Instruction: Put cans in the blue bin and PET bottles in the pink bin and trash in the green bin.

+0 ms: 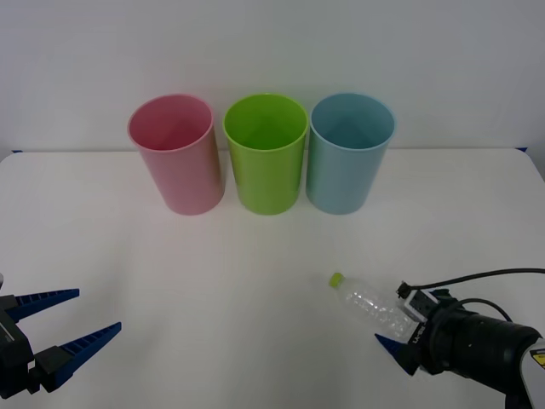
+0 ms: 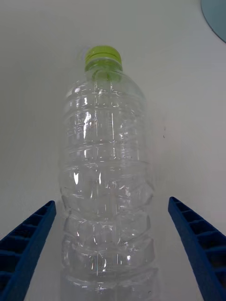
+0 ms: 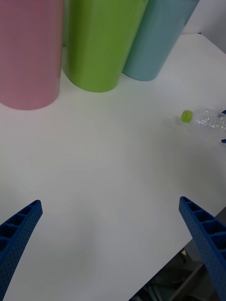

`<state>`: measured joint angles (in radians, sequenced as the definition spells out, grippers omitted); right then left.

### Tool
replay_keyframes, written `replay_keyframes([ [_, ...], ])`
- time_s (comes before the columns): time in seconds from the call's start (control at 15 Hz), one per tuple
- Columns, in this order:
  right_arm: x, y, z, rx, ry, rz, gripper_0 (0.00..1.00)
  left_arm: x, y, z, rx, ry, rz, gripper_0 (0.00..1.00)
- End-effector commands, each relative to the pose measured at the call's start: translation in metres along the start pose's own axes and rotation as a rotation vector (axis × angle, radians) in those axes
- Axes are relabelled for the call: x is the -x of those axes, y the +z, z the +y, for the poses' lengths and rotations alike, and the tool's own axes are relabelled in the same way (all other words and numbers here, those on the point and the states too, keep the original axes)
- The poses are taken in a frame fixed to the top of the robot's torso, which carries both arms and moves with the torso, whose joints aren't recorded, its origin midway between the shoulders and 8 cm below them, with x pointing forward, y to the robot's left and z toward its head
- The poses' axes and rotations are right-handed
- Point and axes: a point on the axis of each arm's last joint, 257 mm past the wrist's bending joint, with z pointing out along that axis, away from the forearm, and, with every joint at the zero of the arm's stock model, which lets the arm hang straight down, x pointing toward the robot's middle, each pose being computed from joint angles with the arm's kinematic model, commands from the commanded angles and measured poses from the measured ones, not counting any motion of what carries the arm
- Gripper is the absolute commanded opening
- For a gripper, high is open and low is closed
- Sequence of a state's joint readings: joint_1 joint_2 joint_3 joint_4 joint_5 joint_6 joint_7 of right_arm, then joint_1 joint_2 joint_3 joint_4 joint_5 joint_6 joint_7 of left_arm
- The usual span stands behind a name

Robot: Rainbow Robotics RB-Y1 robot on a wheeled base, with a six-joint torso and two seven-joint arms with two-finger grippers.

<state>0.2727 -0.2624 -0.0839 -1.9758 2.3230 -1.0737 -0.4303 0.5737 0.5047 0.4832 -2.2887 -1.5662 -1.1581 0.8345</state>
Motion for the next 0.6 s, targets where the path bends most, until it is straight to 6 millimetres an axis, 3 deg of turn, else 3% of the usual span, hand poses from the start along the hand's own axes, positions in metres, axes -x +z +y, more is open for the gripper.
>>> replay_keyframes([
  [0.07, 0.0001, 0.0005, -0.0011, -0.005, -0.006, 0.002, 0.00, 0.0000, 0.0000, 0.0000, 0.000, 0.000, 0.000, 1.00],
  [0.6, -0.0023, 0.0007, -0.0014, -0.008, -0.012, 0.011, 0.00, 0.0000, 0.0000, 0.0000, 0.000, 0.000, 0.000, 1.00],
])
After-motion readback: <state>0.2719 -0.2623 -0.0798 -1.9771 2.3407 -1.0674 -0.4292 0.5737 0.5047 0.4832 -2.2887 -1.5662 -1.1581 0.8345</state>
